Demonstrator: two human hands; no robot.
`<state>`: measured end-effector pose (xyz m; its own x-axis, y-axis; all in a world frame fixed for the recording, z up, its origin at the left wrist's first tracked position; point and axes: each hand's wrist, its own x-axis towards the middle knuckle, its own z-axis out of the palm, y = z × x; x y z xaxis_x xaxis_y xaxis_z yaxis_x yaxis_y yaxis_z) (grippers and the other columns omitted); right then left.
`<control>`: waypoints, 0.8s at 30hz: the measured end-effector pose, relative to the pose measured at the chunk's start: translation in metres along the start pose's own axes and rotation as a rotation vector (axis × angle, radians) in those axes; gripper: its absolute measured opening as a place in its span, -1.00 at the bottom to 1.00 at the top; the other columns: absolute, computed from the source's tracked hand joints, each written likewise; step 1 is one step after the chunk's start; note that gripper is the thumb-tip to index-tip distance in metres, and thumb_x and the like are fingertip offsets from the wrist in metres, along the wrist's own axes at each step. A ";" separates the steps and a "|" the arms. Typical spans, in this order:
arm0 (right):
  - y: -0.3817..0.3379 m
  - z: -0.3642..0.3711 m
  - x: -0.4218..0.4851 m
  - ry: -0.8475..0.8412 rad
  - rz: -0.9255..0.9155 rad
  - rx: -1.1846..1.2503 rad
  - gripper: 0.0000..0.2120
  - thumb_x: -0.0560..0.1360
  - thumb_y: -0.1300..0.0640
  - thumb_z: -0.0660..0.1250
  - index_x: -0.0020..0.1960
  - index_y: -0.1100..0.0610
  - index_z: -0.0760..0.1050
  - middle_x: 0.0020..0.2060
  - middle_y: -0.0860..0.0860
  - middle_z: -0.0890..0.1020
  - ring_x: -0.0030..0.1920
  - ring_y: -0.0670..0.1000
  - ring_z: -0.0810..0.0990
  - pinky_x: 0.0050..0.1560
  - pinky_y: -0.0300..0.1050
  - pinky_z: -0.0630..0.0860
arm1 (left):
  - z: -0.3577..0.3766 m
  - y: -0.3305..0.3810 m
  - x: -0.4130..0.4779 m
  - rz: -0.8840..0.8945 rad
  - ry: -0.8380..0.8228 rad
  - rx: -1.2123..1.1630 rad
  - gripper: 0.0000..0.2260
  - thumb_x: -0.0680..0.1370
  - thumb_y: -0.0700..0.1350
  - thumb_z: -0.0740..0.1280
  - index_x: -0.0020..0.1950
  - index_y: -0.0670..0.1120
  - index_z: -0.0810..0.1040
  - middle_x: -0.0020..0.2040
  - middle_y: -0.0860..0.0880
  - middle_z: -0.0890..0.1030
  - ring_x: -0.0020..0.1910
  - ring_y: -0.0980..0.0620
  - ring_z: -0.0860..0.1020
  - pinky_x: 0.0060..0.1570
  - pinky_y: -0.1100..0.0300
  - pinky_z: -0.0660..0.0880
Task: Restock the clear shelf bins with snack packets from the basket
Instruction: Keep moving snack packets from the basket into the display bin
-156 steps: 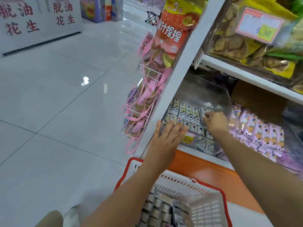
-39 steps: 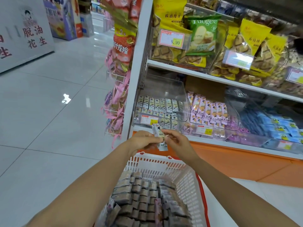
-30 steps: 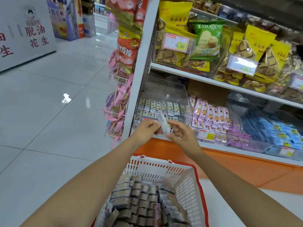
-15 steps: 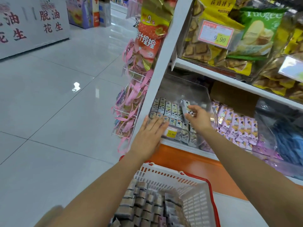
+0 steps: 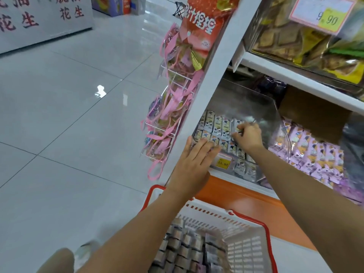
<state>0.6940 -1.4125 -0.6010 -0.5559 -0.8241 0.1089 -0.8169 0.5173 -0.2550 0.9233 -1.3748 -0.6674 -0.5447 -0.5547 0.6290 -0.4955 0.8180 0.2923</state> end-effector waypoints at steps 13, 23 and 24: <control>-0.010 -0.040 -0.083 0.068 -0.205 0.368 -0.81 0.56 0.19 0.31 0.15 0.03 0.55 0.15 0.04 0.44 0.10 0.05 0.52 0.22 -0.09 0.48 | -0.034 0.018 -0.003 -0.058 -0.236 0.047 -0.23 0.44 -0.23 0.34 0.60 -0.04 0.09 0.60 -0.07 0.11 0.59 -0.06 -0.08 0.53 -0.17 -0.13; -0.022 -0.002 -0.215 -0.027 -0.413 0.665 -0.88 0.56 0.28 0.29 -0.05 0.10 0.56 -0.14 0.00 0.55 -0.21 -0.05 0.50 -0.16 -0.26 0.44 | -0.050 -0.006 -0.080 -0.093 -0.412 0.136 -0.22 0.42 -0.17 0.37 0.59 -0.18 0.10 0.57 -0.20 0.15 0.56 -0.17 0.09 0.52 -0.14 0.09; -0.019 0.013 -0.223 -0.060 -0.405 0.655 -0.86 0.55 0.28 0.29 -0.04 0.08 0.56 -0.14 -0.02 0.55 -0.21 -0.07 0.50 -0.17 -0.25 0.44 | -0.045 -0.010 -0.093 -0.106 -0.451 0.147 -0.24 0.42 -0.16 0.39 0.58 -0.18 0.15 0.56 -0.21 0.18 0.55 -0.18 0.14 0.52 -0.14 0.09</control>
<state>0.8356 -1.2413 -0.6327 -0.2087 -0.9409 0.2669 -0.6862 -0.0536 -0.7255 1.0096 -1.3240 -0.6962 -0.7089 -0.6712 0.2167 -0.6368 0.7412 0.2122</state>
